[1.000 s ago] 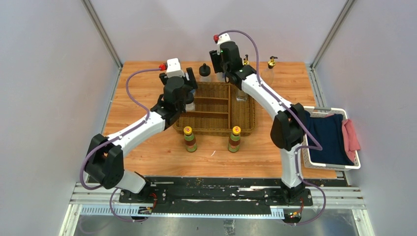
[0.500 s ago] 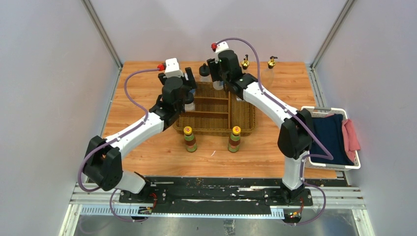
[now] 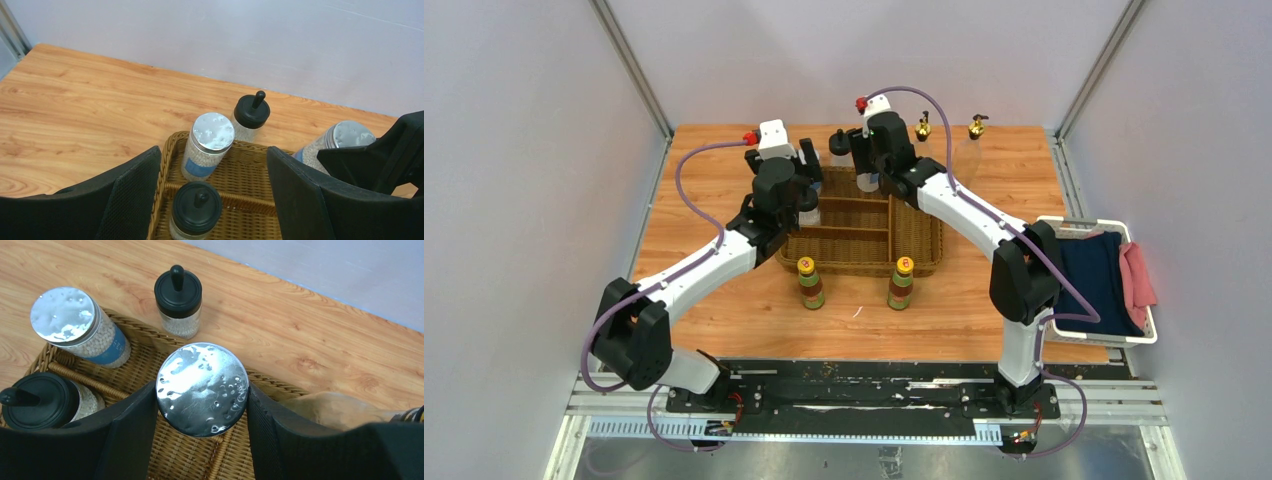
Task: Organize the condiment bottles
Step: Place the bottle in the storage box.
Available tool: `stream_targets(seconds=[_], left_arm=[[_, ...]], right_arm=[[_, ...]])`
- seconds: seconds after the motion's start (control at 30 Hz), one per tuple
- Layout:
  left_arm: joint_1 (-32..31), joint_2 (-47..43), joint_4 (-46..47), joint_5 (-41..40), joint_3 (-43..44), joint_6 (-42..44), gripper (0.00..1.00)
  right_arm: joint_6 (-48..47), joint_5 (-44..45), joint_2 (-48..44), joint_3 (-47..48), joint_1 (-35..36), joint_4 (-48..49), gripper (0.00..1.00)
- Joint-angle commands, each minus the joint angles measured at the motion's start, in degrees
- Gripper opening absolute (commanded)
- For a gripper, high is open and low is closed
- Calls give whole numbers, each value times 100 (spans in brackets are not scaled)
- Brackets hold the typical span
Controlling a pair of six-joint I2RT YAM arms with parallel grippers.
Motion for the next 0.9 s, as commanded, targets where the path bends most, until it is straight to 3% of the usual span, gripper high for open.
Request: stream_targets(seconds=[0.0,0.87], left_arm=[[-24,-195,130,-71,-83,-51,80],[-32,82,231,-105,-163,-108,80]], right_arm=[[35,118,-10,67,63,598,0],[197,-37,486,-355,-269,861,0]])
